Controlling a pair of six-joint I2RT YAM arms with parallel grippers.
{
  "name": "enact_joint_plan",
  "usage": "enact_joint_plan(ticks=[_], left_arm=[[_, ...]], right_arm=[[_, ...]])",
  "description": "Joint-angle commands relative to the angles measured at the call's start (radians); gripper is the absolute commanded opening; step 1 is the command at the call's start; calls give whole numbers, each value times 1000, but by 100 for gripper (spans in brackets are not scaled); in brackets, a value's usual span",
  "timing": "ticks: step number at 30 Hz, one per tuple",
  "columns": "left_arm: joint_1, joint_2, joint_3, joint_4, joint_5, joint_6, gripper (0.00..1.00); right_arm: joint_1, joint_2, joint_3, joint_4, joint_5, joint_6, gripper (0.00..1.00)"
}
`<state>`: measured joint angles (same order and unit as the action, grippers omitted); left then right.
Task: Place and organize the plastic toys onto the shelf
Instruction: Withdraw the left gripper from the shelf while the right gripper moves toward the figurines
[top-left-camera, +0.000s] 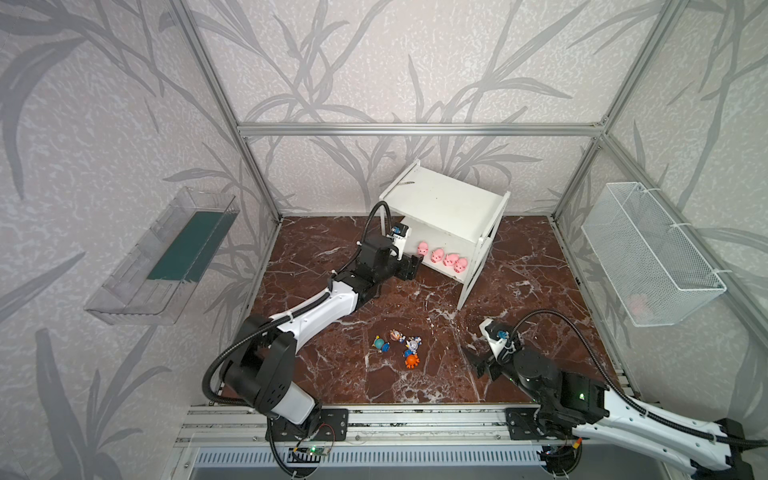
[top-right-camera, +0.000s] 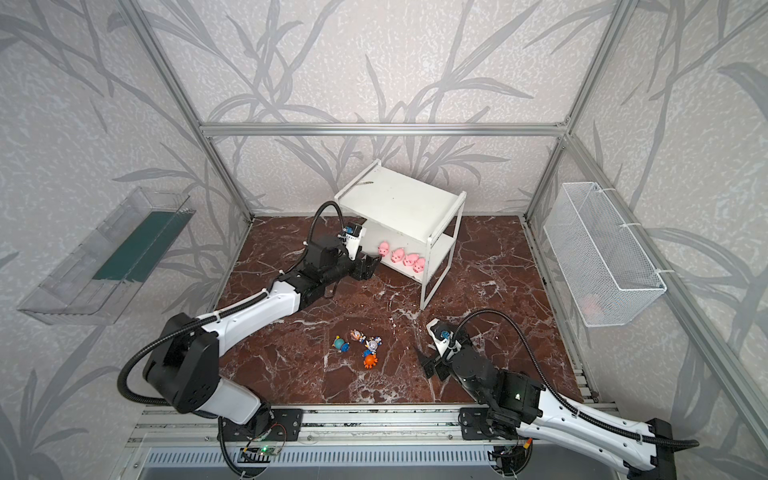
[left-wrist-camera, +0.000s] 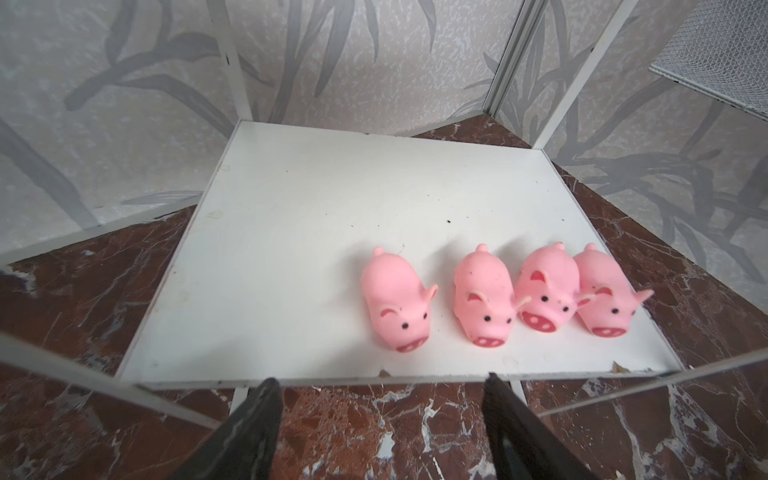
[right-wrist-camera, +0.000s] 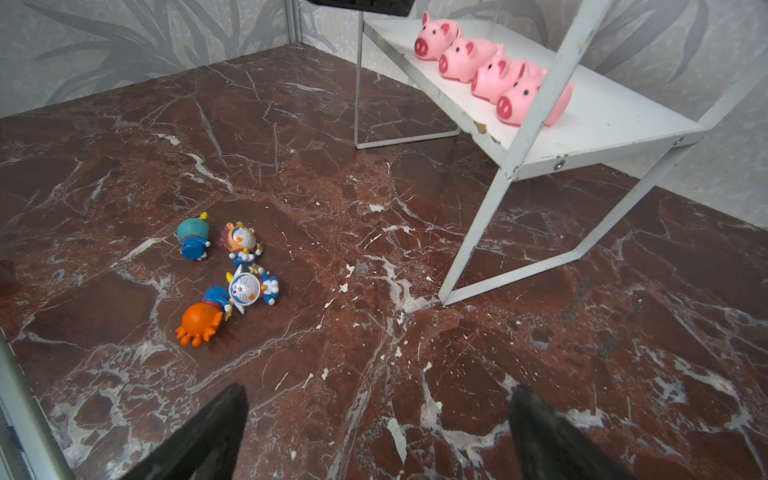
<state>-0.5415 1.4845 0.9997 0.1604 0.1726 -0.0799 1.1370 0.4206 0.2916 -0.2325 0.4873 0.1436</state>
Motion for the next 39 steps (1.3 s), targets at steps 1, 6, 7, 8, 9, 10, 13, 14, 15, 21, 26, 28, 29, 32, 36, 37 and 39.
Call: enact_joint_plan(ticks=[1,6,7,8,9,10,13,14,15,21,26,28,29,32,36,37,39], left_arm=[[-2,-83,-66,-44,-30,-7,96],[-5,-213,-210,-83,-58,-49,99],[-6,-237,-232,-100,-74,-69,99],[-6,-267,-258,-120,-71,-76,99],[-7,-302,-282,-133,-73,-89,99],[-8,-329,-304,-144,-88,-108,99],[-9,-412,-345,-222,-148,-161,99],[-9,-437,-352,-255,-172,-177,99],[-9,-460,-358,-289,-197,-191,99],[-9,-560,-368,-411,-253,-272,99],[-9,-594,-362,-465,-240,-314,99],[-8,-594,-363,-481,-237,-315,99],[-8,-593,-366,-486,-234,-317,99],[-9,-587,-368,-497,-225,-319,99],[-9,-582,-379,-482,-205,-319,99],[-9,-579,-381,-475,-203,-317,99],[-8,-572,-379,-466,-197,-312,99]], right_arm=[[-1,24,2,23,-23,-15,98],[-1,118,32,39,-98,-6,98],[-2,141,34,54,-114,8,98],[-1,161,33,69,-129,21,98],[-2,183,30,91,-147,40,98],[-1,205,26,116,-160,56,98],[1,300,13,212,-213,102,98],[0,346,15,244,-233,113,98],[1,396,24,267,-243,125,98],[16,661,115,332,-286,155,97],[20,812,165,407,-295,169,96],[18,869,202,392,-278,167,95],[19,899,227,373,-251,176,95],[18,971,293,255,-138,230,93],[8,1058,362,133,-52,236,93],[9,1074,373,129,-58,223,93],[11,1100,383,145,-99,198,93]])
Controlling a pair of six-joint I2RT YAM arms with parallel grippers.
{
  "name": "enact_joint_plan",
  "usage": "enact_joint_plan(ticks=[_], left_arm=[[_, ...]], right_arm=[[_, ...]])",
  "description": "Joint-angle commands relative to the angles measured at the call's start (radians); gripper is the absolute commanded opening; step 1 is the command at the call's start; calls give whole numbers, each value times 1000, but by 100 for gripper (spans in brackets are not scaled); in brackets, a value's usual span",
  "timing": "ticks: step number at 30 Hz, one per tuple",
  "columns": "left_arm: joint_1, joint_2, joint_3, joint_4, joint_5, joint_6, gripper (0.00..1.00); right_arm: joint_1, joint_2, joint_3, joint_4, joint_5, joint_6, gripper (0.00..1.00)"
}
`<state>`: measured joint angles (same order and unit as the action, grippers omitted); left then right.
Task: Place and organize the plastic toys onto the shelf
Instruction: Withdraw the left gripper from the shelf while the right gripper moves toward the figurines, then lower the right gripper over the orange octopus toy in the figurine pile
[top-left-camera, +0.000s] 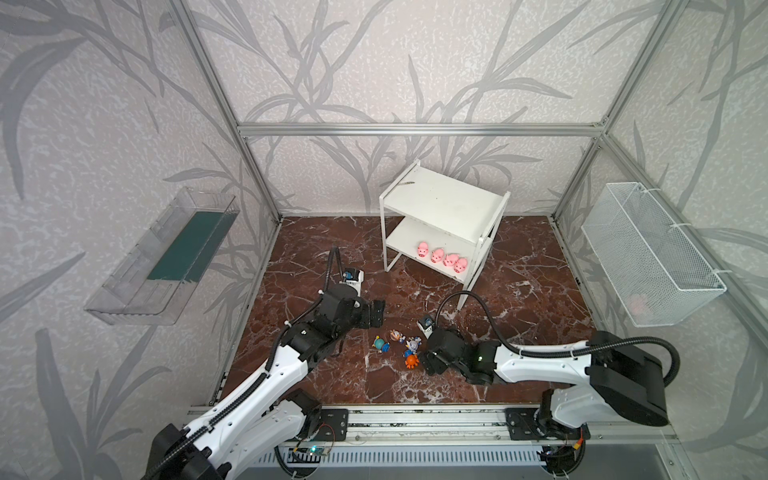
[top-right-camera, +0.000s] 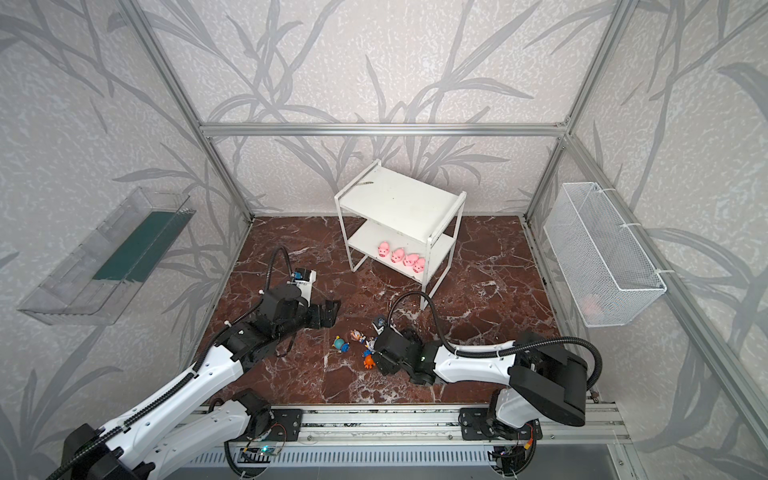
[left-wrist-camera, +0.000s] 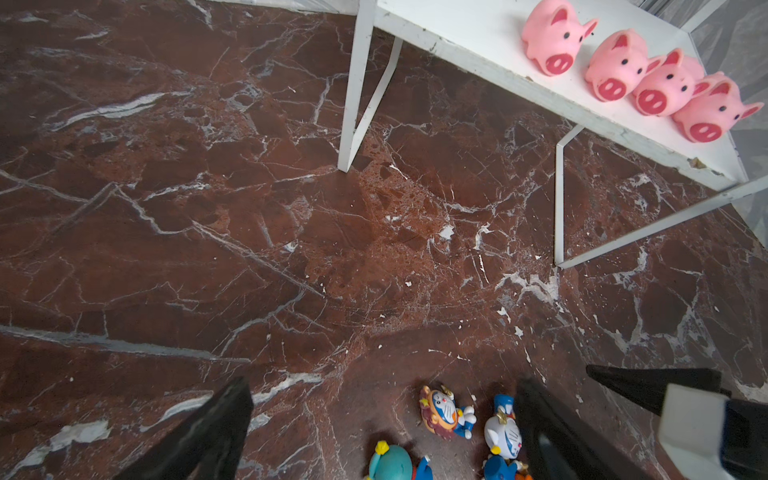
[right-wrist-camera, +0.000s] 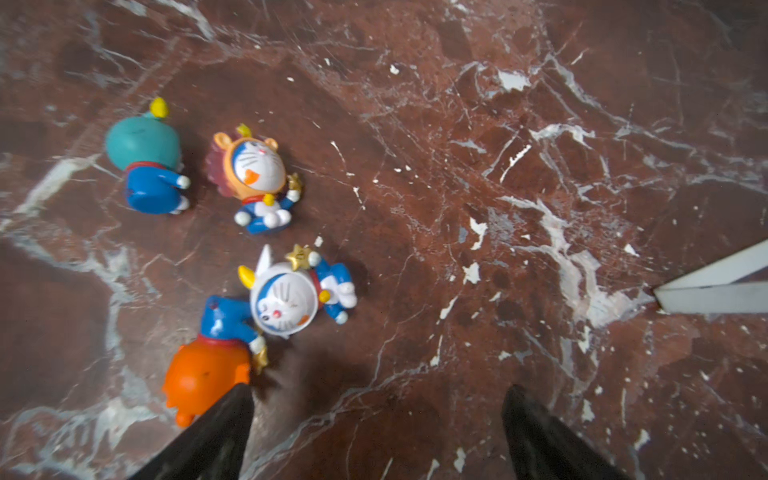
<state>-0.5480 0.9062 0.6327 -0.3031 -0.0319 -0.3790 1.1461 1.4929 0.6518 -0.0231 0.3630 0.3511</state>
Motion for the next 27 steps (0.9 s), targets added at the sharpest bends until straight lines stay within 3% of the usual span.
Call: enact_joint_plan(ticks=[1,16,27], left_arm=[[-3,10,-9,1,9,-10,99],[-3,73,15,16,29,15,99],[-1,74,20,9,35,22,99]], right_arm=[[8,40,25,-48,10,-19,93],[55,66,-22,164,-119,-161,94],[55,108,26,164,-47,-191,94]])
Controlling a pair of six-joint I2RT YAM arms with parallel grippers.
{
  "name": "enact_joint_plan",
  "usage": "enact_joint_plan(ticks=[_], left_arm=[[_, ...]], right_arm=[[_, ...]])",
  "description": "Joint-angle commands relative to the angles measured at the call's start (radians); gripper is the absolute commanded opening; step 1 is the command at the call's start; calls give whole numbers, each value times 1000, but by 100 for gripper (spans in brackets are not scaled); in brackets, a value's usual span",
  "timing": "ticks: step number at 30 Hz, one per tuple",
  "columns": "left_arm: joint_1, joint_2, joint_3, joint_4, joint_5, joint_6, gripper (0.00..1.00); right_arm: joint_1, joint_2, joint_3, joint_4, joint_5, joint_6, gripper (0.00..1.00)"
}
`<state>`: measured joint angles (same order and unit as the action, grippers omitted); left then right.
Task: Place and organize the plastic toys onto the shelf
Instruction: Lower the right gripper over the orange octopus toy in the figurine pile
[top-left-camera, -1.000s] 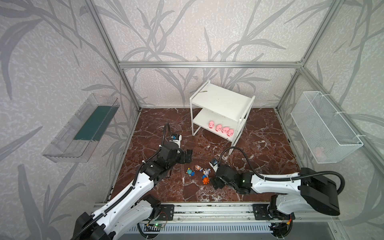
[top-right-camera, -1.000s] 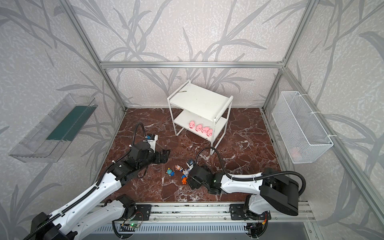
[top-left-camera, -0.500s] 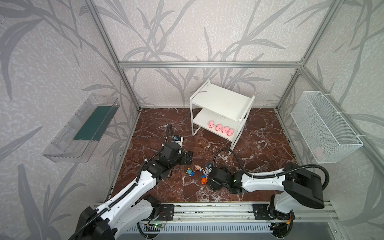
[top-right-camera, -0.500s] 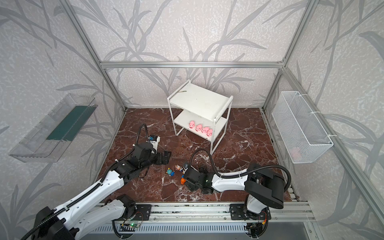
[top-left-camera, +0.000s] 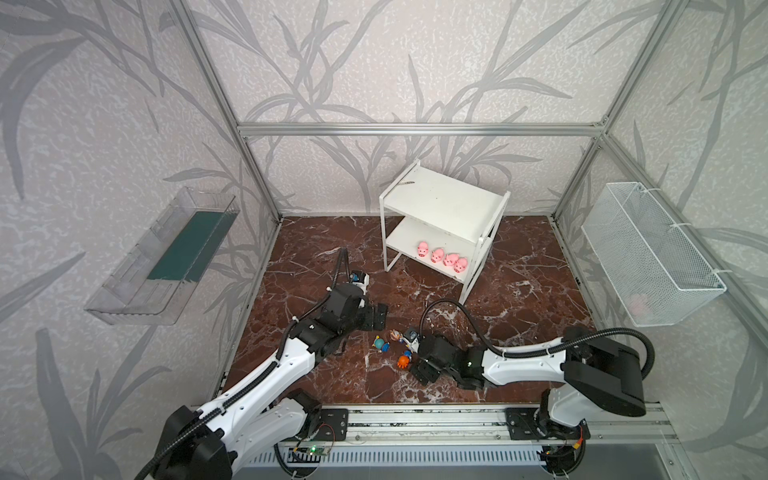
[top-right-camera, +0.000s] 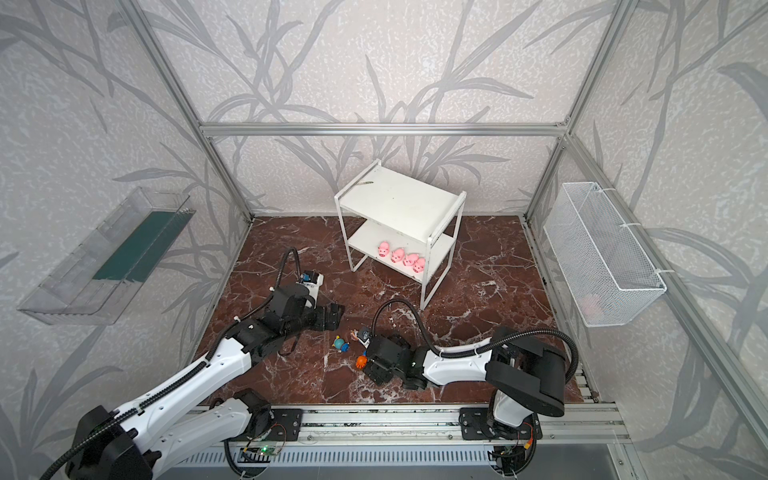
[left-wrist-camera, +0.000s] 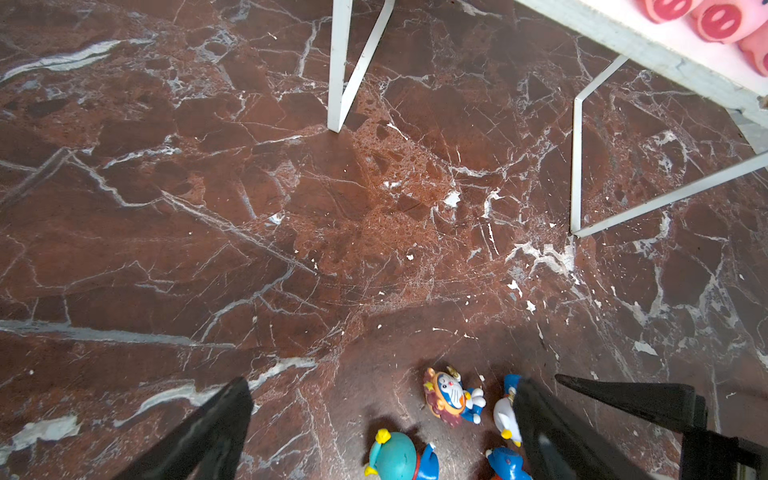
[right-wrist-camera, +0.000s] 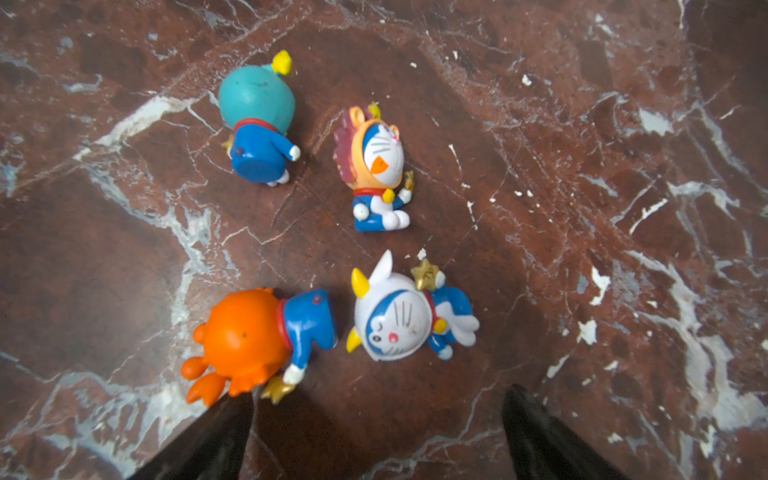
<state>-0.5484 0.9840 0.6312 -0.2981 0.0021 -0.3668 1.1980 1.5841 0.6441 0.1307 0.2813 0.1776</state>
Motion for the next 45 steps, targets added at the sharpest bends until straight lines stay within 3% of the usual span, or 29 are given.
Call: enact_joint_plan(ticks=[1,11,18,27,34,45], left_arm=[[-2,-8,22,1,-1,9,99],[-2,-6,31,-12,-4,11,99],[-1,-38,11,-4,-21,11,99],[6,-135,29,-106,-184,-30,99],[10,-236,33,-156,-189,-29,99],[10,-339,45,-240,-202,-50,99]], right_arm=[[3,24,43,11,38,-23,94],[-15,90,285,-10,80,-157,95],[-31,19,205,-37,71,-131,95],[-29,-91,-10,90,-182,-295,92],[-30,-46,-30,169,-207,-409,88],[-31,117,53,236,-131,-478,83]])
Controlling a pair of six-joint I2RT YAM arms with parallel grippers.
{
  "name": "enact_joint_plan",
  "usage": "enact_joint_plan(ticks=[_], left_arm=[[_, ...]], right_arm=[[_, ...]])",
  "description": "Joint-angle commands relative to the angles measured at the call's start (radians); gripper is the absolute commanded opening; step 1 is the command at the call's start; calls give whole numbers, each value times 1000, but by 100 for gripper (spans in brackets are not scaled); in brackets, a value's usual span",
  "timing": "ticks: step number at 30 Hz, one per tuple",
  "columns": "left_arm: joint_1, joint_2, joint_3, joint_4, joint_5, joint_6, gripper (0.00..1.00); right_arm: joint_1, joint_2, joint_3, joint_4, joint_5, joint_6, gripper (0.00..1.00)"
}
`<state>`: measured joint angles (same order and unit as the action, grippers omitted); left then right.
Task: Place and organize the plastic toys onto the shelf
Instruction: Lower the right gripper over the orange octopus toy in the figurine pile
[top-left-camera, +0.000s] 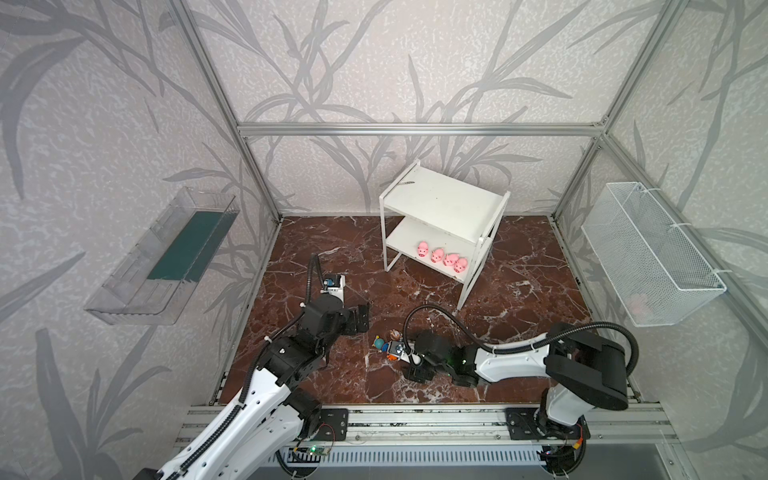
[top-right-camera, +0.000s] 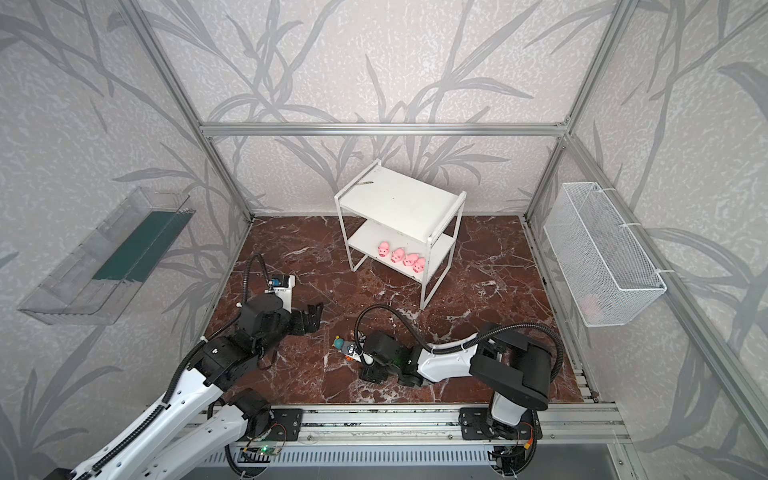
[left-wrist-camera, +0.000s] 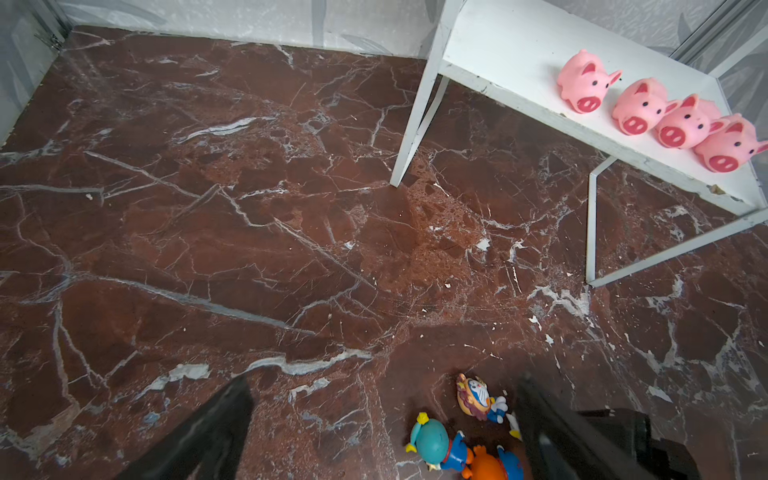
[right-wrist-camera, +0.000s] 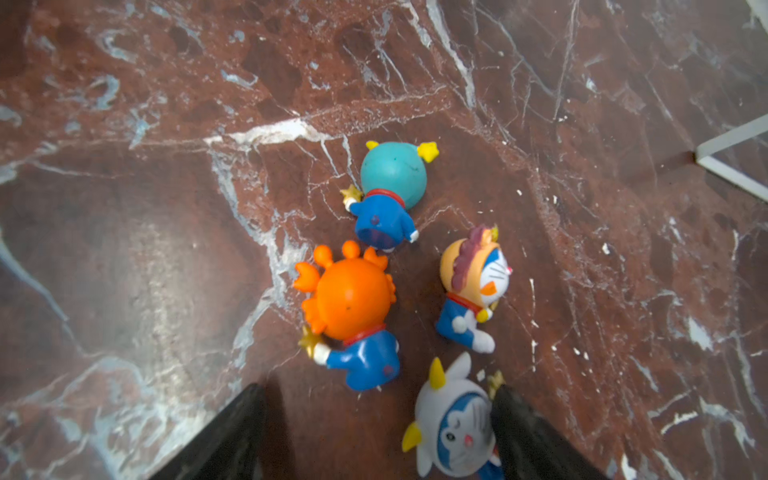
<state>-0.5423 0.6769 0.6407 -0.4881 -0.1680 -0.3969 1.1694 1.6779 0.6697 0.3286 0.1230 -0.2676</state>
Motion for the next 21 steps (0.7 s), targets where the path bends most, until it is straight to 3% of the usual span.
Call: enact_joint_plan(ticks=[1,6,11,21], left_arm=[[4,-40,36,-54,-34,-23,99],[4,-65,41,-68,-35,-25,99],[4,-70,46,-70,-34,-22,99],[4,-98,41,-72,-48,-25,99]], right_arm=[[-2,23,28,46,35,-33,81],[9,23,24,65,79,-64,77],[25,23,31,75,118,-92,64],[47,79,73,25,95,-157,51]])
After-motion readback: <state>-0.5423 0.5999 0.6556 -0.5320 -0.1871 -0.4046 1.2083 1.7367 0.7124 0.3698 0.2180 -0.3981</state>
